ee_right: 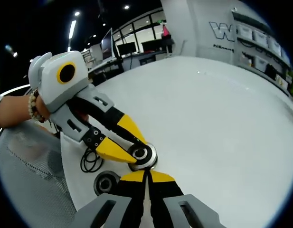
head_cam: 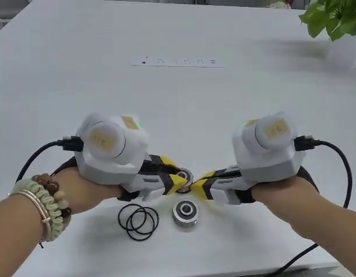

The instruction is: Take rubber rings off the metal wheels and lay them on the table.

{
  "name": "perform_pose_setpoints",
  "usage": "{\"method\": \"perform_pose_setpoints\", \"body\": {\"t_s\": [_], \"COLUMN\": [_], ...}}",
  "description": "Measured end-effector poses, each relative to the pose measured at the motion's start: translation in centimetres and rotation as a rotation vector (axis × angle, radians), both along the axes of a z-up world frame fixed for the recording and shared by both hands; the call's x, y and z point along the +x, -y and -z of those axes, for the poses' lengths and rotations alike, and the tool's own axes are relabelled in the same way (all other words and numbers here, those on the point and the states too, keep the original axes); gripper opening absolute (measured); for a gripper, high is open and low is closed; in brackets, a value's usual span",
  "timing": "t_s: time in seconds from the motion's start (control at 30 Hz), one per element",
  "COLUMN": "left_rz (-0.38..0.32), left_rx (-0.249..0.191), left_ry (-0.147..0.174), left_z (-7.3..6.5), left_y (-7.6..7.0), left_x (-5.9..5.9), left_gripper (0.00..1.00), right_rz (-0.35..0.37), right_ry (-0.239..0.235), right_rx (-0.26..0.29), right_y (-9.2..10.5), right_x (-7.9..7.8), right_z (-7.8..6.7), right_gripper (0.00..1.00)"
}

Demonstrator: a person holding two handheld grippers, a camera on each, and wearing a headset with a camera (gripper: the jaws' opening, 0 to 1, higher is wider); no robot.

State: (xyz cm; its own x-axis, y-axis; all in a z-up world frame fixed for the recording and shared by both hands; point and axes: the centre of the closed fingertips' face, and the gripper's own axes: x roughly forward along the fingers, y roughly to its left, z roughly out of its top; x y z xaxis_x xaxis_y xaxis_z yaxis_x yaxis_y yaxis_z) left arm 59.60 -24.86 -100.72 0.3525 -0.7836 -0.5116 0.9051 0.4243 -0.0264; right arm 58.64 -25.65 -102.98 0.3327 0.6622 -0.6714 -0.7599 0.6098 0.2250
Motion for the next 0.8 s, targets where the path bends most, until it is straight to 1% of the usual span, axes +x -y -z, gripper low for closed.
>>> {"method": "perform_pose_setpoints", "body": {"t_s": [0.07,0.17,0.27,0.43,0.8], "left_rz": [-0.002,0.003,0.008,0.014,0.016], "left_rx": [0.003,0.012,0.013,0.019,0.024], "left_ry": [0.002,0.016,0.02,0.03,0.035], "left_z": [0.0,0.01,0.0,0.02,-0.07], "left_y": [-0.02,0.03,0.07,0.07,0.1], "left_x": [0.0,-0.09,-0.13,-0.08,-0.19], "left_gripper": [0.14,0.14,0.14,0.13,0.13], "right_rz": [0.032,0.064,0.099,0.121,0.155], "right_ry": [-0.033,-0.059,-0.081,-0.094,-0.12], "right_rx": [0.024,0.043,0.056,0.071,0.097], "right_y": [0.09,0.33,0.59,0.69,0.85], "right_x": [0.03,0.19,0.36,0.4,0.47], "right_z": [0.03,0.06,0.07,-0.08,-0.32], "right_gripper": [0.0,0.0,0.0,0.0,0.0]}}
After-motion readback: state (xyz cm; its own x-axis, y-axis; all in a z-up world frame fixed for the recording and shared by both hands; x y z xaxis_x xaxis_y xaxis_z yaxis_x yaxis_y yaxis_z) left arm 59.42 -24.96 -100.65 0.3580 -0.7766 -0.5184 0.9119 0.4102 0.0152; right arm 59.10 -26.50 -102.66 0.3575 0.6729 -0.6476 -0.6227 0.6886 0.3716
